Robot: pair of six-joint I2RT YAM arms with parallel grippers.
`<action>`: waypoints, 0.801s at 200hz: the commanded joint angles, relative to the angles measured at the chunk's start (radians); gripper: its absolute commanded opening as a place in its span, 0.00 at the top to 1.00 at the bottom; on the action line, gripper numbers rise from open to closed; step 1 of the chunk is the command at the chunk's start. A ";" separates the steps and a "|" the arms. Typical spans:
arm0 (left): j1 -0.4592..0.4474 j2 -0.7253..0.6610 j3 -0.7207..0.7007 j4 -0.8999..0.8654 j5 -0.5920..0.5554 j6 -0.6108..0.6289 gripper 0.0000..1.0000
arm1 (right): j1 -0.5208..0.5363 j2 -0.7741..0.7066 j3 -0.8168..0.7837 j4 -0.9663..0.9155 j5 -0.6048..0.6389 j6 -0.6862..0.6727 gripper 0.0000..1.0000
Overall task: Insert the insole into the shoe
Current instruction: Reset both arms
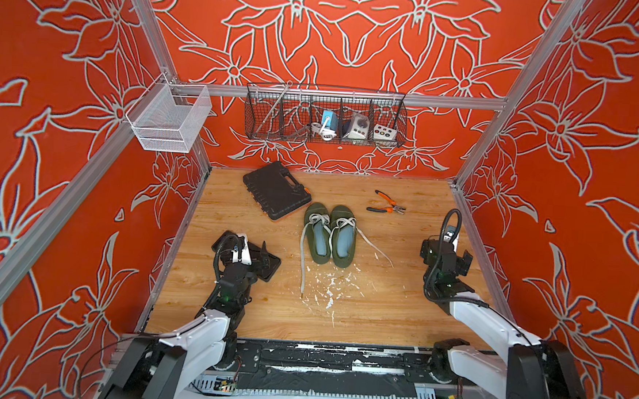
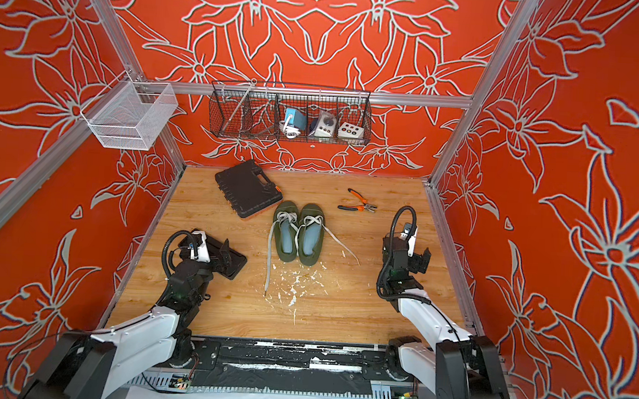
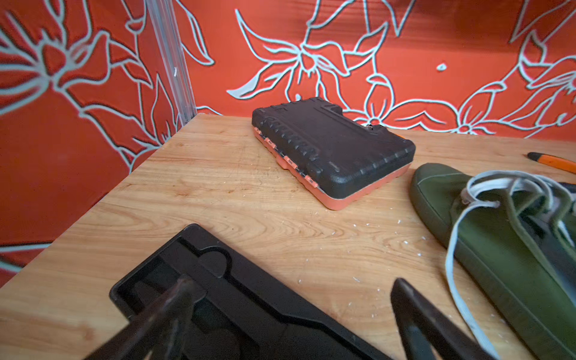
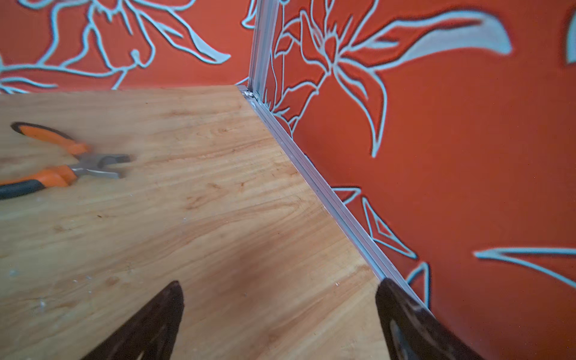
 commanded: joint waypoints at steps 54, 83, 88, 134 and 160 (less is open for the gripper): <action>0.035 0.304 0.054 0.328 -0.096 0.031 0.02 | -0.046 0.185 -0.067 0.371 -0.058 -0.079 0.02; 0.045 0.327 0.059 0.339 -0.029 0.046 0.03 | -0.046 0.217 -0.052 0.373 -0.062 -0.081 0.02; 0.052 0.326 0.062 0.329 -0.022 0.040 0.02 | -0.046 0.219 -0.054 0.382 -0.067 -0.087 0.02; 0.072 0.389 0.045 0.411 0.022 0.038 0.03 | -0.048 0.214 -0.083 0.434 -0.148 -0.123 0.02; 0.075 0.387 0.055 0.385 0.032 0.039 0.02 | -0.053 0.234 -0.094 0.476 -0.237 -0.156 0.02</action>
